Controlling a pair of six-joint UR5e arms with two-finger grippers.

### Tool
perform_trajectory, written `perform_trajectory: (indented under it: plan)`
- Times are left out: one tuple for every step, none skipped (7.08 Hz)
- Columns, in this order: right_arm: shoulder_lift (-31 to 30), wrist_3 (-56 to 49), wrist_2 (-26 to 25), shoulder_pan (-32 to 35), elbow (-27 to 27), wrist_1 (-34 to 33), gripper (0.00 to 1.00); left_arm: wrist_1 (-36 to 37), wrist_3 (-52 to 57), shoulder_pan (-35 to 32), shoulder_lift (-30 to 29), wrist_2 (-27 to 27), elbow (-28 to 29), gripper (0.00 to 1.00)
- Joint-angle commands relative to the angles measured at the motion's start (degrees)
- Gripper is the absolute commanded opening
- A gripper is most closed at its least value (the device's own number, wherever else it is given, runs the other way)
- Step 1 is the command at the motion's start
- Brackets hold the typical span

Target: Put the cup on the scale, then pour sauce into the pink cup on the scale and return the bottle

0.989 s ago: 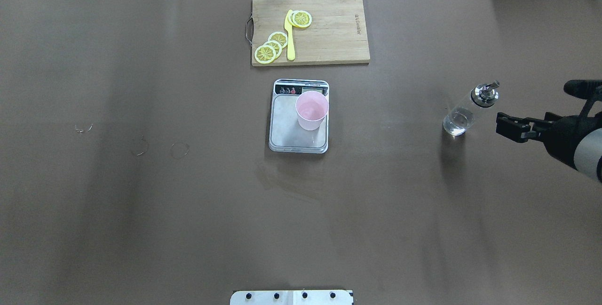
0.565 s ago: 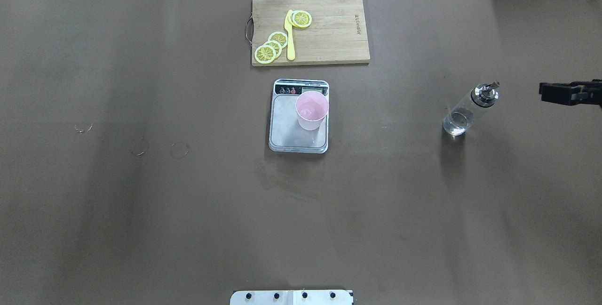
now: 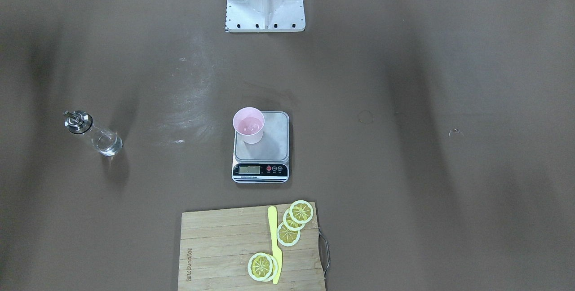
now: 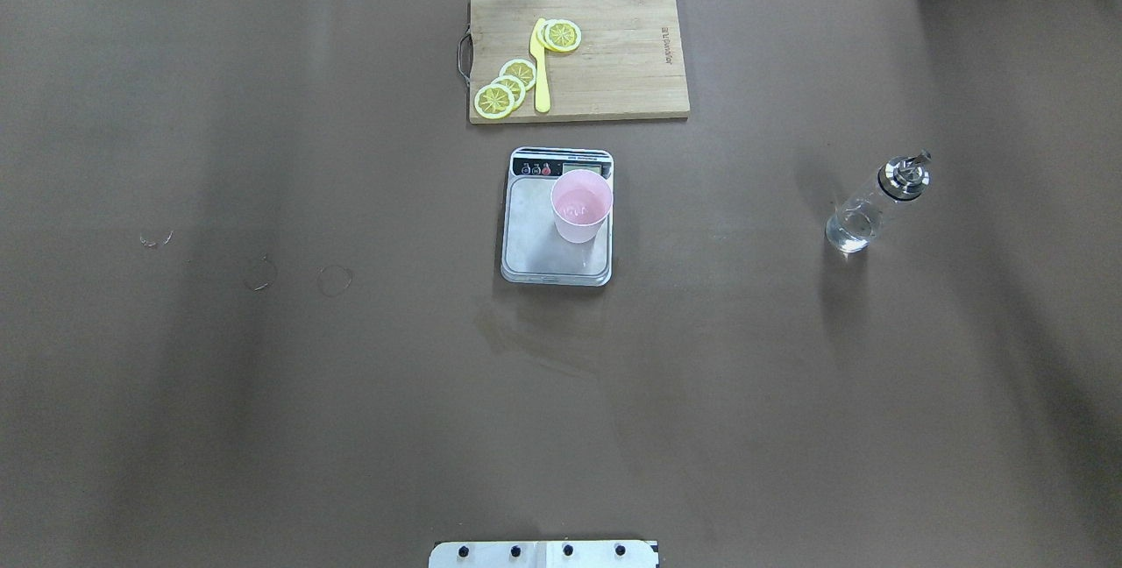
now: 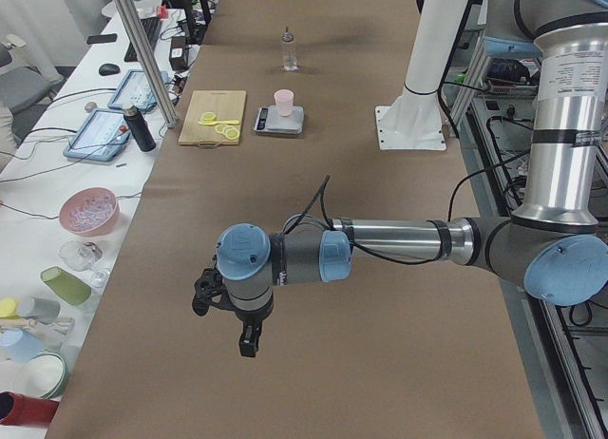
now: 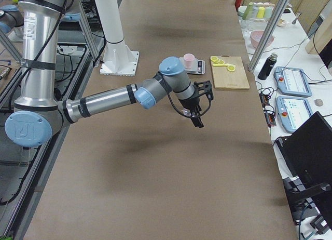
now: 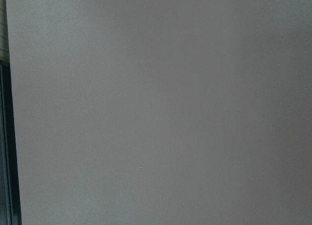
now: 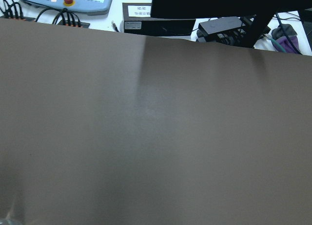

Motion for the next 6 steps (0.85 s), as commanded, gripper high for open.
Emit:
perform_trajectory:
  plan:
    - [5.7,-2.1,9.7,6.0,-13.8,-3.9,1.0,-0.1,0.0,0.0,-0.3,0.0,-0.2,0.99]
    - [9.5,-2.2,18.2,8.1,-16.8,-13.3,1.0,-0.1,0.0,0.1,-0.5,0.0,-0.3,0.99]
    - [9.9,-2.3,20.2,8.2,-17.1,-17.6,1.0,-0.2,0.0,0.1,-0.5,0.0,-1.0,0.99]
    - [8.9,-2.2,20.5,8.2,-16.4,-19.7,1.0,-0.1,0.2,0.2,-0.4,0.0,-0.9,0.99]
    - [8.0,-2.1,20.9,8.1,-16.2,-23.7,1.0,0.0,0.0,0.2,-0.3,0.1,-0.9,0.99]
    - [5.8,-6.4,21.1,5.4,-14.8,-25.2,1.0,0.0,0.0,0.2,-0.2,0.1,-0.9,0.99]
